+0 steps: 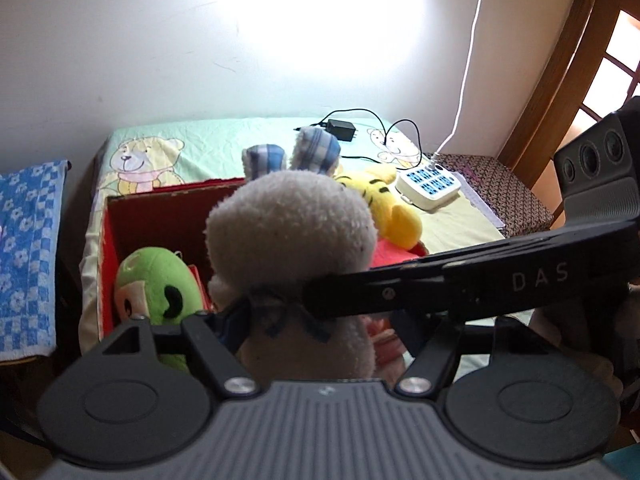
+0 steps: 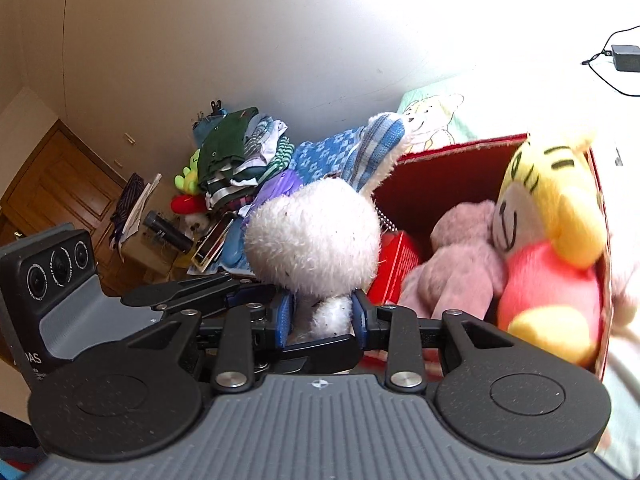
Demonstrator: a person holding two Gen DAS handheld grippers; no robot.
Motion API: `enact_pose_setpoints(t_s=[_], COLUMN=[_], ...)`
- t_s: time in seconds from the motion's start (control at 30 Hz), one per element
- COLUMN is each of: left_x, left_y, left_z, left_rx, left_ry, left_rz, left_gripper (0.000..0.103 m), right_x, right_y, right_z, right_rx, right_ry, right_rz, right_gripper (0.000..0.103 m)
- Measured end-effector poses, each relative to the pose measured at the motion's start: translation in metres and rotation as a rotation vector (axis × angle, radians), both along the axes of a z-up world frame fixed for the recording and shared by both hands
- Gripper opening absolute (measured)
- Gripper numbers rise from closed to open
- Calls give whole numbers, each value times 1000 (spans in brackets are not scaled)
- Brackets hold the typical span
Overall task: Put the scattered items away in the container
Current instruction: 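Lower the held white bunny into the red box beside the pink bear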
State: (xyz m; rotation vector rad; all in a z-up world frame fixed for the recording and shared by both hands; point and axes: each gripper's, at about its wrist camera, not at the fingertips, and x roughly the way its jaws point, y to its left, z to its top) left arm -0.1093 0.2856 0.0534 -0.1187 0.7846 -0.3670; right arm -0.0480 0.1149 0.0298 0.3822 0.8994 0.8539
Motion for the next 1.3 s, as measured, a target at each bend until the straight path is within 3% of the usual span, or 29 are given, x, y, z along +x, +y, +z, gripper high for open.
enact_pose_setpoints(t_s=[0.4, 0.97, 1.3], left_x=[55, 47, 56], left_y=[8, 8, 2], left_z=[-43, -60, -65], left_rx=[6, 58, 41], left_ry=[102, 125, 127], left_rz=[57, 92, 136], left_gripper=[70, 75, 86], right_x=[55, 59, 69], right_y=[23, 45, 47], right_z=[-35, -47, -53], right_rx=[-106, -202, -222], right_ry=[95, 156, 136], right_rz=[-49, 17, 22], right_gripper=[32, 32, 28])
